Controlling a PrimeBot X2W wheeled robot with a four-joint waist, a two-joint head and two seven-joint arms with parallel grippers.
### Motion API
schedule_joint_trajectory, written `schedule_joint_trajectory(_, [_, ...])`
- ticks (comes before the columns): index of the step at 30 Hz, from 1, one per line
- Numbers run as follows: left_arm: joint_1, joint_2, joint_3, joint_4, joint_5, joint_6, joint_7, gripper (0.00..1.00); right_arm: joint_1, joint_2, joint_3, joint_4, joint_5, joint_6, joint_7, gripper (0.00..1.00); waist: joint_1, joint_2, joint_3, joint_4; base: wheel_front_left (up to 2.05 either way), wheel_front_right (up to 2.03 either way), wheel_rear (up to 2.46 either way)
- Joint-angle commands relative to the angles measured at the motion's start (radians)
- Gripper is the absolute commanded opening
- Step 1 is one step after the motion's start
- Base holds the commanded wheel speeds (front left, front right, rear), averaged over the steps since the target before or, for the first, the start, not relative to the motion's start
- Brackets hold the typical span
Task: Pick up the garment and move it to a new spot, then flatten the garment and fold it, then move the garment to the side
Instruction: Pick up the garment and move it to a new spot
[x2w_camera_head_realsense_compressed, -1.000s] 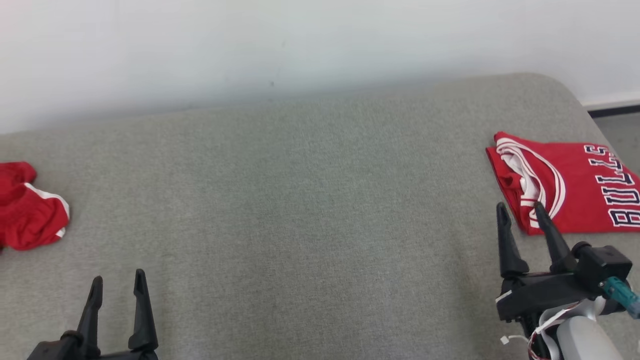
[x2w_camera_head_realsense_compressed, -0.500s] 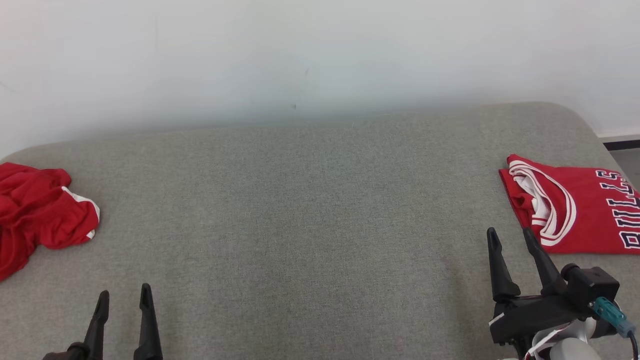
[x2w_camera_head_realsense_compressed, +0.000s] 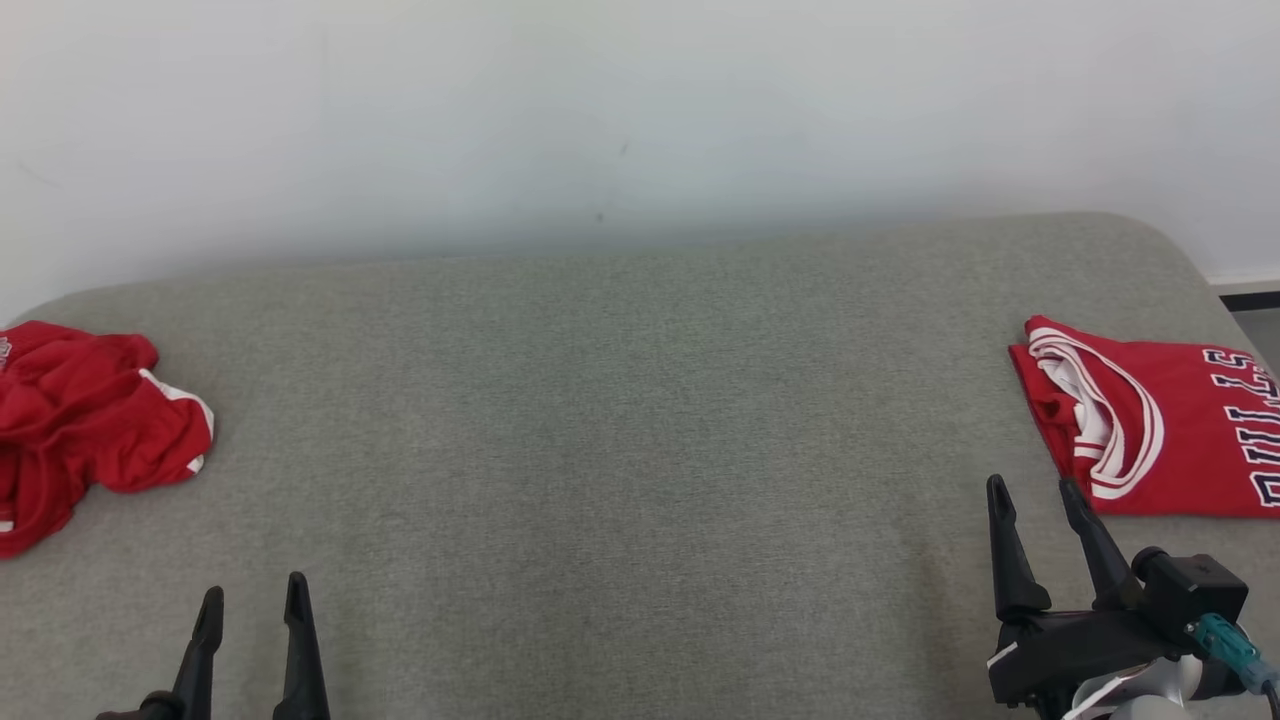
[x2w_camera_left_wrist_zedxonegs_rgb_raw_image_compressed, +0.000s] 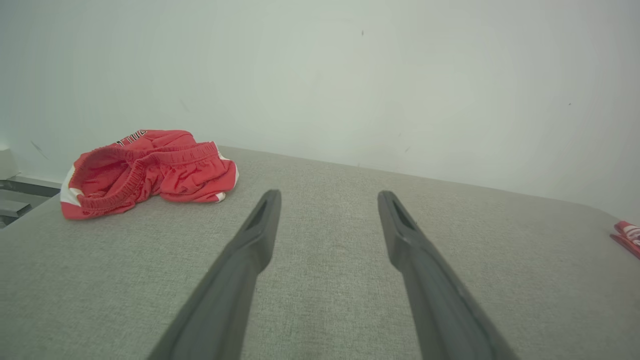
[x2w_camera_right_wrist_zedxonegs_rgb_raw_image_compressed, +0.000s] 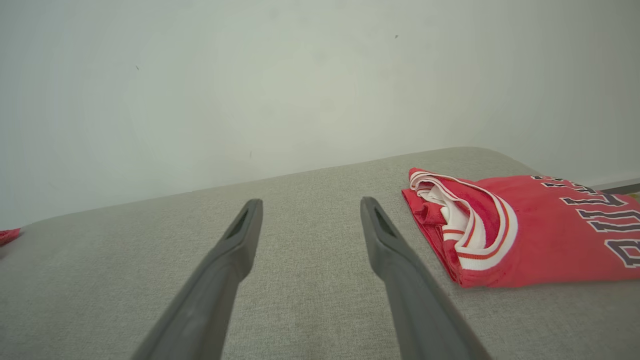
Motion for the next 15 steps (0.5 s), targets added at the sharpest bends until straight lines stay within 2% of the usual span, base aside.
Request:
schedule_joint_trajectory(1, [0.004, 0.000, 0.002, -0.001, 0.005, 0.001, 0.000, 1.00, 0.005, 0.005, 0.002, -0.001, -0.006, -0.003, 0.000, 1.00, 0.0000, 0.0000, 0.001, 0.012, 0.00, 0.00, 0.00])
schedule_joint_trajectory(9, [0.003, 0.000, 0.005, 0.001, 0.003, 0.010, 0.000, 1.00, 0.000, 0.009, 0.025, -0.001, -0.011, -0.003, 0.000, 1.00, 0.0000, 0.0000, 0.005, 0.093, 0.00, 0.00, 0.00])
schedule_joint_trajectory(15, [0.019, 0.000, 0.008, 0.005, 0.001, 0.016, 0.000, 1.00, 0.000, 0.015, 0.042, 0.003, -0.016, -0.003, 0.000, 1.00, 0.0000, 0.0000, -0.001, 0.183, 0.00, 0.00, 0.00])
